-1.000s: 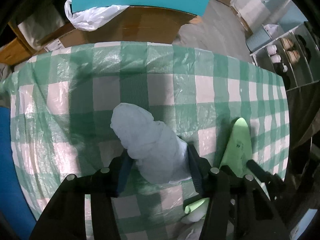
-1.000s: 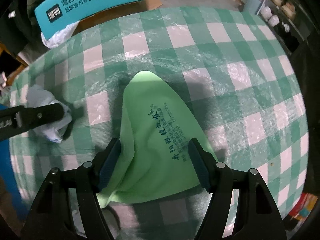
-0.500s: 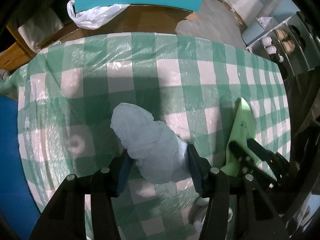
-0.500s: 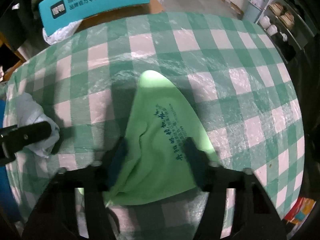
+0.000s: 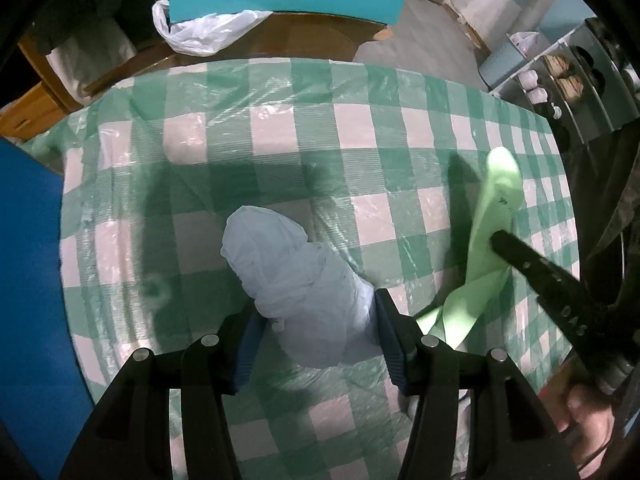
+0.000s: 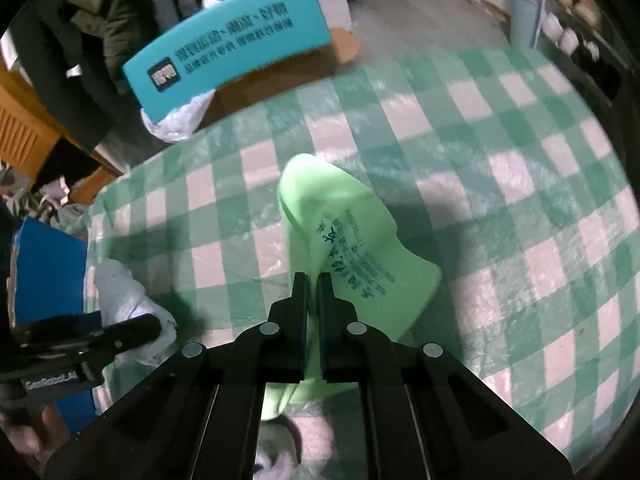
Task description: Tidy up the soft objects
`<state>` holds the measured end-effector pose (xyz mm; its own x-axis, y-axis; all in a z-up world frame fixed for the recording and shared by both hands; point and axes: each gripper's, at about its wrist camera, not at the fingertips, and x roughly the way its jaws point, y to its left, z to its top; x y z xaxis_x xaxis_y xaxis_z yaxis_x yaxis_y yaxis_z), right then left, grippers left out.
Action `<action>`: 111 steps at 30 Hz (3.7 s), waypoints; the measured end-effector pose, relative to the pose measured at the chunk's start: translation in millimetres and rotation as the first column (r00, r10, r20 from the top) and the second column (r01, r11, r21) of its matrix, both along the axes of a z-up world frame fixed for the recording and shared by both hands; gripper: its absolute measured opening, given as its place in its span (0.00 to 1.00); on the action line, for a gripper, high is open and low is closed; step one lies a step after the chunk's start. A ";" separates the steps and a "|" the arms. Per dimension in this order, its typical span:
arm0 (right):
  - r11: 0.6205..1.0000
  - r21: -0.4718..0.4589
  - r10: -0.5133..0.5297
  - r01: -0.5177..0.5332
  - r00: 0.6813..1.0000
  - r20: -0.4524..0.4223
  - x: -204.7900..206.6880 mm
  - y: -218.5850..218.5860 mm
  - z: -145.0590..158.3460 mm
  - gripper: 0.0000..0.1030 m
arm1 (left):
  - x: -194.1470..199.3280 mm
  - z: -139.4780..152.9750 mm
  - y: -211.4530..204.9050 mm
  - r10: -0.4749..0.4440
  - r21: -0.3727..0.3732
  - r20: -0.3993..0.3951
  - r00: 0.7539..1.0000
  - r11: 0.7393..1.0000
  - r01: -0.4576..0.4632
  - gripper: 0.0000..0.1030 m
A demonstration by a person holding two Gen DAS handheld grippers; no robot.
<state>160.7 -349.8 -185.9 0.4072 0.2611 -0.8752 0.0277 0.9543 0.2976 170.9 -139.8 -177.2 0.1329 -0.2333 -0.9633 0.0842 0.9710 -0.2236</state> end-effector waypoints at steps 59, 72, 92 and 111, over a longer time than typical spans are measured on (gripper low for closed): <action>0.971 -0.228 0.036 -0.069 0.989 -0.144 13.8 49.2 -32.7 0.06 | -12.7 7.0 10.3 -0.038 -0.030 0.009 0.999 0.999 0.039 0.53; 0.994 -0.086 0.064 -0.066 0.998 -0.026 9.0 47.4 6.3 0.02 | -19.0 21.0 16.2 -0.035 -0.042 0.033 0.999 0.998 0.036 0.53; 0.990 -0.090 0.120 -0.107 0.980 0.159 -17.6 59.2 83.8 0.02 | -43.5 69.5 23.7 -0.037 -0.012 0.141 0.989 0.999 0.039 0.53; 0.977 -0.117 0.205 -0.180 0.945 0.253 -66.8 75.8 141.4 0.02 | -84.0 136.6 45.5 -0.026 0.087 0.333 0.943 0.996 -0.004 0.54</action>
